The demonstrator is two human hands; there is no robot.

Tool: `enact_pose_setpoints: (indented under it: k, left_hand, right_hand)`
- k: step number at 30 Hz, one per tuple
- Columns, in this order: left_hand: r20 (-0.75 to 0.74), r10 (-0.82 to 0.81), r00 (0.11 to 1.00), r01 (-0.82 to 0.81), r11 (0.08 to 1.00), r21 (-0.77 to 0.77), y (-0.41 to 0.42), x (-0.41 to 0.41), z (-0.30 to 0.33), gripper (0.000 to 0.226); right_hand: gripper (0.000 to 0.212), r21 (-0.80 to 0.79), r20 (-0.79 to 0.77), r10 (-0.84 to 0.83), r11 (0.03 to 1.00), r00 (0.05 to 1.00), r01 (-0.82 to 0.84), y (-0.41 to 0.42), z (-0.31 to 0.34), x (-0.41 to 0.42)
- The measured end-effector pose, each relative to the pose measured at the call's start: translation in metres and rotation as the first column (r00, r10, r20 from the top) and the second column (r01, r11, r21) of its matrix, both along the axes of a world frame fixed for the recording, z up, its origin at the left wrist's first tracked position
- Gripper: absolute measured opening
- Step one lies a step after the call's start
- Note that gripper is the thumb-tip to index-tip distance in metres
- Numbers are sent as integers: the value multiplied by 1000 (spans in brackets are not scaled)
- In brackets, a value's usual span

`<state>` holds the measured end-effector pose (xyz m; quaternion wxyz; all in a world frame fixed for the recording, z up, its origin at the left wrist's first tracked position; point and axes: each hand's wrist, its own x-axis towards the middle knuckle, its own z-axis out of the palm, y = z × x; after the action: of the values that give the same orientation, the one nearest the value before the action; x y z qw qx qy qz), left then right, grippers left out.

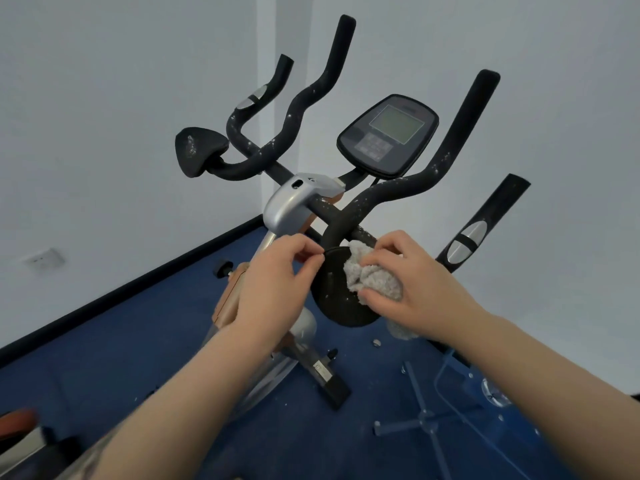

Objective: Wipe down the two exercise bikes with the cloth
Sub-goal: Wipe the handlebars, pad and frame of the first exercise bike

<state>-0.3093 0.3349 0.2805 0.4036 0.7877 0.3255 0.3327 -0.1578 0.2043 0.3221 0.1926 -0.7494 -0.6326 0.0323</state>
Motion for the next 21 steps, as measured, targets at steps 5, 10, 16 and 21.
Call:
enact_pose_setpoints:
  k: [5, 10, 16, 21]
  left_hand:
    - [-117, -129, 985, 127, 991, -29, 24, -1, 7, 8]
    - [-22, -112, 993, 107, 983, -151, 17, 0, -5, 10]
    - [85, -47, 995, 59, 988, -146, 5, 3, -11, 10]
    - [44, -68, 997, 71, 995, -68, 8, 2, -8, 13]
  right_hand:
    - [20, 45, 141, -28, 999, 990, 22, 13, 19, 3]
    - [16, 134, 138, -86, 989, 987, 68, 27, 3, -11]
    - [15, 183, 223, -167, 975, 960, 127, 30, -7, -19]
    - [16, -66, 323, -126, 986, 938, 155, 26, 5, -26]
